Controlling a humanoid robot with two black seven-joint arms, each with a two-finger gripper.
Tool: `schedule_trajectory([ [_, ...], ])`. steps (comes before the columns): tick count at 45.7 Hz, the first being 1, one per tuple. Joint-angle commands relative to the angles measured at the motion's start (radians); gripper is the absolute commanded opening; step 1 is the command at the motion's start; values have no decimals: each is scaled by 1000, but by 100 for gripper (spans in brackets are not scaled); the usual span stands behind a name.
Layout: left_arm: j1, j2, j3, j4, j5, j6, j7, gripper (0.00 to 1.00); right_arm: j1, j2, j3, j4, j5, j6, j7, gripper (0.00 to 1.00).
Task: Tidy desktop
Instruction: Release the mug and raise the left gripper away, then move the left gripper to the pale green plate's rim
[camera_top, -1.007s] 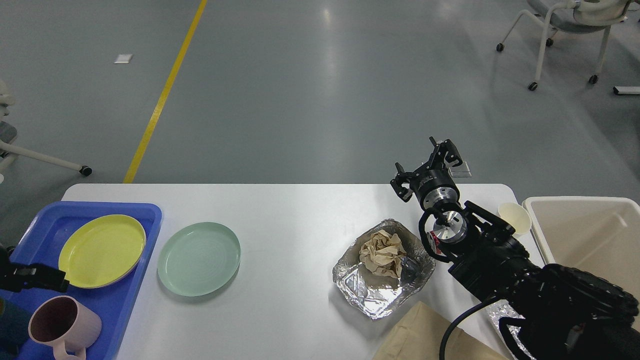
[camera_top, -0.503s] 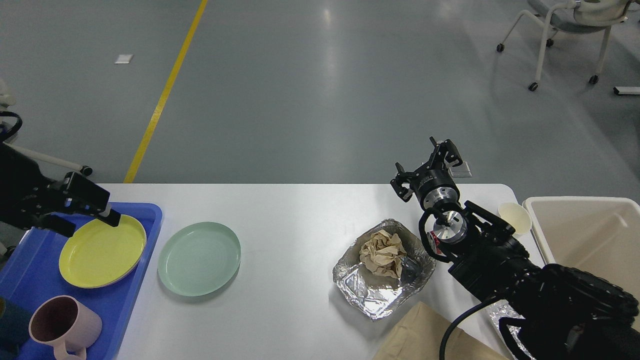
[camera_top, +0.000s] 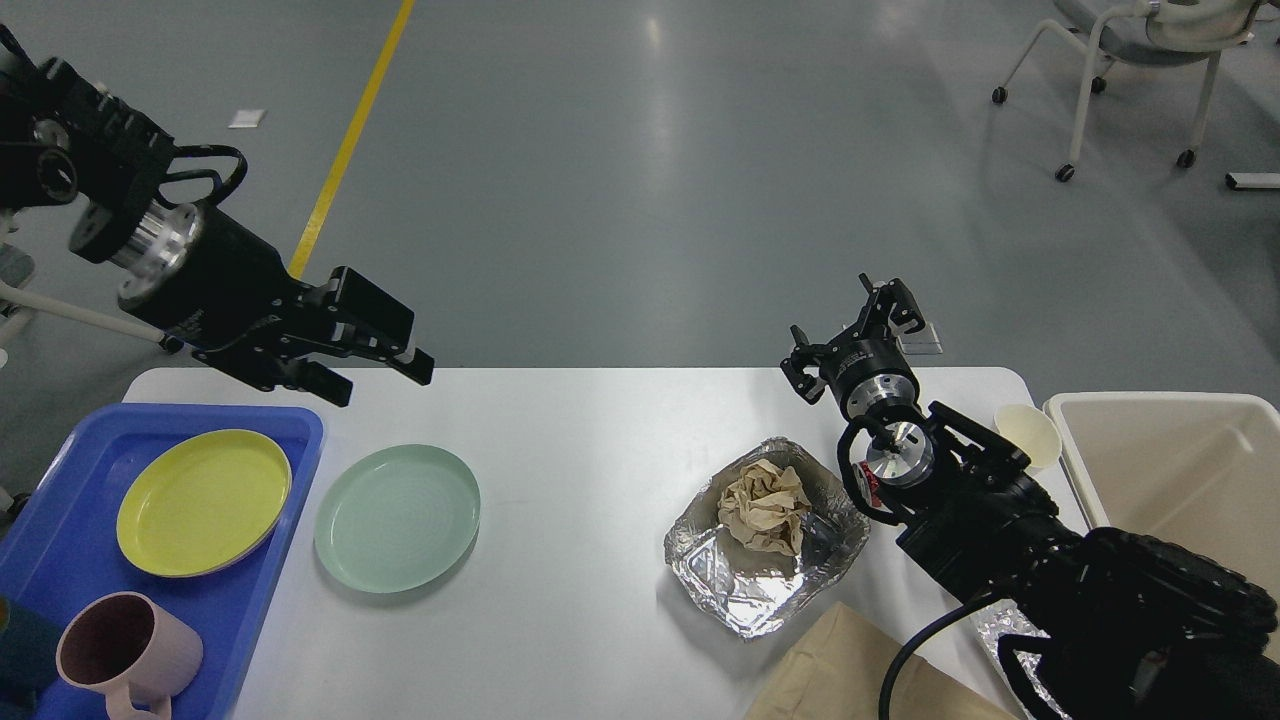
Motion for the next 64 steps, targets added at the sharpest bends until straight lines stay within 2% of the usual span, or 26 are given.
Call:
schedule_trajectory([
  [1,119,-36,-17,9,-118,227,1,87,0,-1,0,0,0,0,0,100],
  [5,197,-42,-20,13,-196,366,1,87,-2,1,0,0,0,0,0,100],
  [11,314,-42,-37,46,-319,532,1,87,0,-1,0,0,0,0,0,100],
  [18,481,-34,-118,119,-431,685,1,87,0,1,0,0,0,0,0,100],
  [23,558,-13,-183,128,-463,747,1,87,0,-1,0,0,0,0,0,100],
  [35,690,72,-332,102,-466,744,-3,88,0,1,0,0,0,0,0,100],
  [43,760,59,-342,108,-468,752,-5,88,0,-1,0,0,0,0,0,100],
  [54,941,18,-490,182,-469,770,-2,88,0,-1,0,0,0,0,0,100],
  [64,1032,-7,-491,193,-471,790,-2,88,0,-1,0,0,0,1,0,100],
])
